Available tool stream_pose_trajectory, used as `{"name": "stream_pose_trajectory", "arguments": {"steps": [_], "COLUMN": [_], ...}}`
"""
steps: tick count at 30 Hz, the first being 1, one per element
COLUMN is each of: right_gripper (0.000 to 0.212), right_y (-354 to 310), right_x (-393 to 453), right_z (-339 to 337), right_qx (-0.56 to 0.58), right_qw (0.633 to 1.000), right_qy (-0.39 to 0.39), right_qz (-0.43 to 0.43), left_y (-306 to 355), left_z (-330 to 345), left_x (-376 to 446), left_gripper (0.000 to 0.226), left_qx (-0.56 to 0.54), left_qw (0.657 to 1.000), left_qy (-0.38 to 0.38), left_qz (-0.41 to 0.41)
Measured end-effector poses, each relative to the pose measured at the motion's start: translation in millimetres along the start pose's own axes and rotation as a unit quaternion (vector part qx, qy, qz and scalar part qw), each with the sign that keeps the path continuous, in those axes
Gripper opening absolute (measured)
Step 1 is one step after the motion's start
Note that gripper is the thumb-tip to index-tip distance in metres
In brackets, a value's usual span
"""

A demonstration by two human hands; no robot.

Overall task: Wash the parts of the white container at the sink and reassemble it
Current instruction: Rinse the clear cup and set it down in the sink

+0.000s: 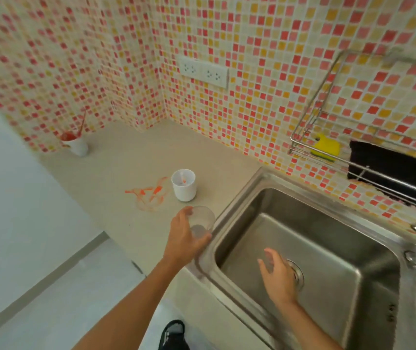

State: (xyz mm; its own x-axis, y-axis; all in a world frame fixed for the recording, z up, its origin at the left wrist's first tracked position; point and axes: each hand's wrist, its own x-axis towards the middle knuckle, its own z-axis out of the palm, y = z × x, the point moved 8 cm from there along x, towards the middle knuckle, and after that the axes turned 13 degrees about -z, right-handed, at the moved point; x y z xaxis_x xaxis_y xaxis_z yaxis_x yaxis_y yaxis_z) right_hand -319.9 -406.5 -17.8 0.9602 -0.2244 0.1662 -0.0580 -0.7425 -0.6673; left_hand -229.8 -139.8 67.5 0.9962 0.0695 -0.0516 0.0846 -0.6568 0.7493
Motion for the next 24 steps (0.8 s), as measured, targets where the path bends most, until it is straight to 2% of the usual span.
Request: {"name": "stream_pose_trajectory", "arguments": {"steps": [3,15,24], "right_gripper": [0.030,0.030,0.031], "right_y": [-28.1,-100.2,-104.9], "right_x": [23.0,93.6,111.7], "right_z": [19.6,84.9,107.3], "right_qx": [0.022,0.068,0.053], "right_qw": [1.000,0.997,0.996], "right_qy": [0.003,0.031,0.060], "right_qz": [-0.022,0.013,0.046], "left_y": [-16.4,-64.4,-84.1], "left_z": [-16.3,-40.9,-33.4], "left_x": [21.7,101.3,131.7], "left_gripper": [0.088,0.088,0.089], "left_qx": [-0.002,-0.014,-0.010], "left_qw": [1.000,0.998,0.995], "left_qy": [0.004,-0.059,-0.103], "left_qz": [-0.003,0.001,-0.002]}}
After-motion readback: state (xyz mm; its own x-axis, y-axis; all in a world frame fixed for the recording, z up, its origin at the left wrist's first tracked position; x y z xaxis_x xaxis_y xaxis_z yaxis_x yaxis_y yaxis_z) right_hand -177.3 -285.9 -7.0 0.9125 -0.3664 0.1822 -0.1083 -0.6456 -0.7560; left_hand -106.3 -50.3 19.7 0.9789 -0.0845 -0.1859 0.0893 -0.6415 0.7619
